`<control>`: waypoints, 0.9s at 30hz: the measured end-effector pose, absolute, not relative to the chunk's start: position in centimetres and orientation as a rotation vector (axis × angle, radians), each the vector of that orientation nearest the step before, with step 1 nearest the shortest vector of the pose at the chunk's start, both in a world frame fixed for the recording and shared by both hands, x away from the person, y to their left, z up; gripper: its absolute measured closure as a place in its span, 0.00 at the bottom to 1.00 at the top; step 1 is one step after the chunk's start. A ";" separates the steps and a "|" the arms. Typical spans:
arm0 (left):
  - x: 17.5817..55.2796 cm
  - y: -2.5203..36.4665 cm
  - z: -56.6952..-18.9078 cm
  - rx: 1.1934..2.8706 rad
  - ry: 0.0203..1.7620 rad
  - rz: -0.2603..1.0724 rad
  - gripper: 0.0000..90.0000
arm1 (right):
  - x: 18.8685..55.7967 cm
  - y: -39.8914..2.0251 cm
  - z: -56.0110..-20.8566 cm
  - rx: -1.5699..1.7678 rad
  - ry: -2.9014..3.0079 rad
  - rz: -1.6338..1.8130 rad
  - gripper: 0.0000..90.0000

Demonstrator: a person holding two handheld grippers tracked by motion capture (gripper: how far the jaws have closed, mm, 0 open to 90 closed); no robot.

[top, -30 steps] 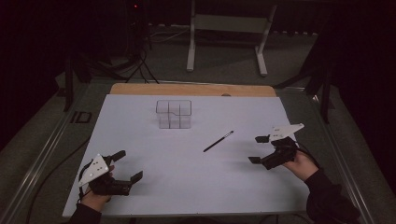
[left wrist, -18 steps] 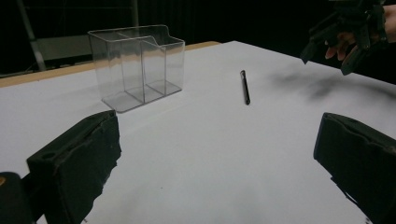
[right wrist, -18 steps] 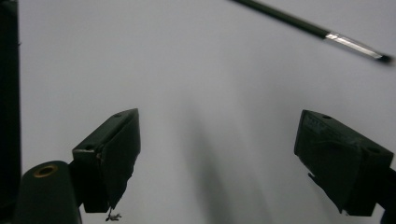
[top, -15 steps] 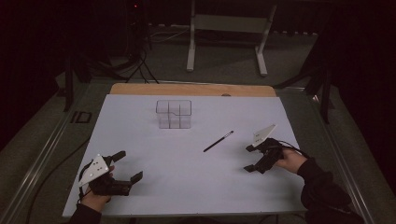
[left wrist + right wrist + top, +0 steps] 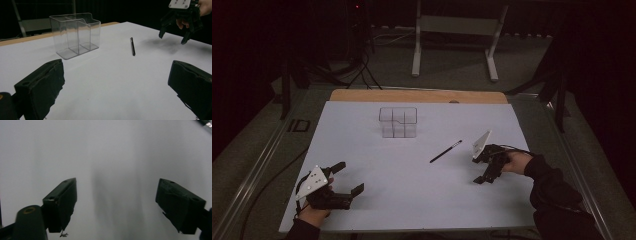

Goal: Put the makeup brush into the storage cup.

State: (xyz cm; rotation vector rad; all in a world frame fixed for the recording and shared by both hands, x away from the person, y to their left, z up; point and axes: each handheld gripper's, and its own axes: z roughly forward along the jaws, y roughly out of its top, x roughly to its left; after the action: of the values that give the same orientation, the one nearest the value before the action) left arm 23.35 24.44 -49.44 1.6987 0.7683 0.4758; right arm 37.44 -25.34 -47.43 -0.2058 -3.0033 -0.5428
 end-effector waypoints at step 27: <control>22.7 25.0 -49.5 1.687 0.799 0.491 0.02 | 41.2 -21.8 -46.2 0.382 -3.121 -0.265 0.18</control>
State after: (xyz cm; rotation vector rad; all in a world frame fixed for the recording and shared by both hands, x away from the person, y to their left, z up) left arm 22.65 25.04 -49.53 1.6874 0.7993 0.4915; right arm 41.17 -21.81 -46.16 0.3822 -3.1205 -0.2652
